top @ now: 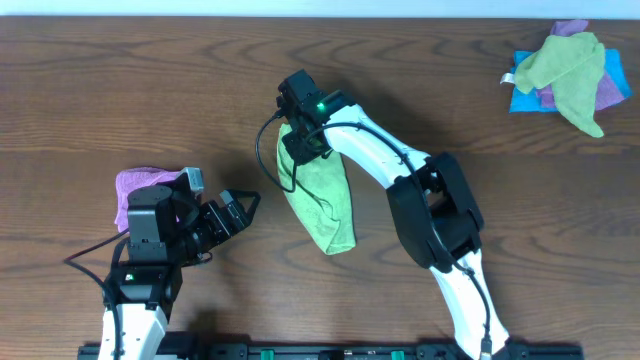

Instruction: Fold the cloth

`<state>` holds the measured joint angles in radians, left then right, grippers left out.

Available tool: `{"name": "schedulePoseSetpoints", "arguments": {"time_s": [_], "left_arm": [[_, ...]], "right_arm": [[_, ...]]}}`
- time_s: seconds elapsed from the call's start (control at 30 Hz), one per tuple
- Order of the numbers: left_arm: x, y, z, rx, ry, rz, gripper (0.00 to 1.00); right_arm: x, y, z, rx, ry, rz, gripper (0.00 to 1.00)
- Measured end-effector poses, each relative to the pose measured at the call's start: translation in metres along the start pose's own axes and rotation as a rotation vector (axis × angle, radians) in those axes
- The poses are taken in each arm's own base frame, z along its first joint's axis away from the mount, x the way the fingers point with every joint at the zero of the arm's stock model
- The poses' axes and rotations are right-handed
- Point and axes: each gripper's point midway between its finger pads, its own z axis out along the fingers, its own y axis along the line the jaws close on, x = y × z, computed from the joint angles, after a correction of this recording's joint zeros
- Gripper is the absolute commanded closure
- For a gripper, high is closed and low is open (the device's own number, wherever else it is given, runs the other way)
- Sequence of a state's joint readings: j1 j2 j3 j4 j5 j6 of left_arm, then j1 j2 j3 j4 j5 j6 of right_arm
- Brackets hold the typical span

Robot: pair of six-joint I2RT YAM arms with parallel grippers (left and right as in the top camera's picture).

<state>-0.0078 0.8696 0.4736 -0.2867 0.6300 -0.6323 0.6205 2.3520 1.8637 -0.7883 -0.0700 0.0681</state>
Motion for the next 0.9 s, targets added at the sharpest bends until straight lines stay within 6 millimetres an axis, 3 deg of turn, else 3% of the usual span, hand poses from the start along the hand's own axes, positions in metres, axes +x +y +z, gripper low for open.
{"name": "schedulePoseSetpoints", "arguments": {"time_s": [0.3, 0.53, 0.9], "left_arm": [[0.000, 0.000, 0.000, 0.000, 0.000, 0.000, 0.05], [-0.001, 0.001, 0.000, -0.006, -0.005, 0.000, 0.04], [-0.005, 0.006, 0.000, -0.033, -0.028, 0.000, 0.05]], "right_arm": [[-0.003, 0.000, -0.009, 0.009, 0.028, 0.005, 0.99], [-0.043, -0.011, -0.057, 0.067, -0.053, 0.013, 0.99], [-0.015, -0.074, -0.067, 0.123, 0.059, 0.127, 0.99]]}}
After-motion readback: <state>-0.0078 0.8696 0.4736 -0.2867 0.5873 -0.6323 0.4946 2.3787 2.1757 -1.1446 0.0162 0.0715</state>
